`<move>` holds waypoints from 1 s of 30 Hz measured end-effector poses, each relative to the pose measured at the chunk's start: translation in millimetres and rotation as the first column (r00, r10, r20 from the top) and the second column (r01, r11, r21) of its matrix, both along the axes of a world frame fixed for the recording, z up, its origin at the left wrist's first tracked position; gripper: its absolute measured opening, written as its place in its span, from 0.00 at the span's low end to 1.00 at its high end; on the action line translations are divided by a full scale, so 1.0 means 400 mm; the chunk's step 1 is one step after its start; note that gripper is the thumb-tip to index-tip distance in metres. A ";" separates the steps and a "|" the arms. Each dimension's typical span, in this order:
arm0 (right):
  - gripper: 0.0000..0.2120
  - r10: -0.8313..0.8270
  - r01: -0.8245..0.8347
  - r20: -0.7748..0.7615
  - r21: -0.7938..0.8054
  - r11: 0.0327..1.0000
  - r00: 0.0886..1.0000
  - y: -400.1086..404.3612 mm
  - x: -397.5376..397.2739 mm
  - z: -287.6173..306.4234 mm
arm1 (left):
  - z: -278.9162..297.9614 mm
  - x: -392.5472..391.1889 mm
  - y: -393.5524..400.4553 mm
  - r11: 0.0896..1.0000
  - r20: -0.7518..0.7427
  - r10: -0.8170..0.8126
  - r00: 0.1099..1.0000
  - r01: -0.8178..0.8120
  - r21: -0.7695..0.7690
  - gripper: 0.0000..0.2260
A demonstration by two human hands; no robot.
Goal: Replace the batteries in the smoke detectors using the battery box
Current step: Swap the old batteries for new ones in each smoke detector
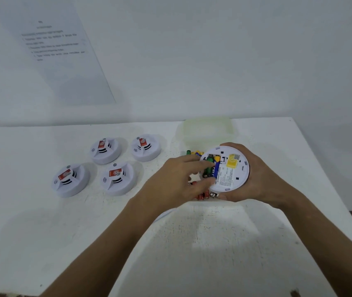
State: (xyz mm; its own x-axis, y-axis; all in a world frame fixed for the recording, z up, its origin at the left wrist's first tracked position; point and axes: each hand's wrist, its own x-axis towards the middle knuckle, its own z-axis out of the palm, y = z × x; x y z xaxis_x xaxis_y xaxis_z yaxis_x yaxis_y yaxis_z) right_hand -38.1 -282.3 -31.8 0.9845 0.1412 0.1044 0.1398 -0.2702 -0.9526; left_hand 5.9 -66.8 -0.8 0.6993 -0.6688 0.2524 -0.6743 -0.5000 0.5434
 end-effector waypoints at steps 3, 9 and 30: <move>0.44 -0.036 0.036 0.009 -0.031 0.999 0.999 -0.015 -0.004 0.002 | 0.022 0.018 -0.026 0.996 -0.059 0.091 0.994 -0.092 -0.013 0.14; 0.43 -0.165 0.165 0.027 -0.024 0.986 0.986 -0.083 -0.024 0.011 | 0.063 0.096 -0.087 0.969 -0.200 0.198 0.959 -0.223 -0.109 0.08; 0.47 -0.218 0.218 0.010 -0.045 0.975 0.976 -0.132 -0.034 0.016 | -0.125 0.311 -0.211 0.885 -0.205 0.243 0.948 -0.130 0.448 0.06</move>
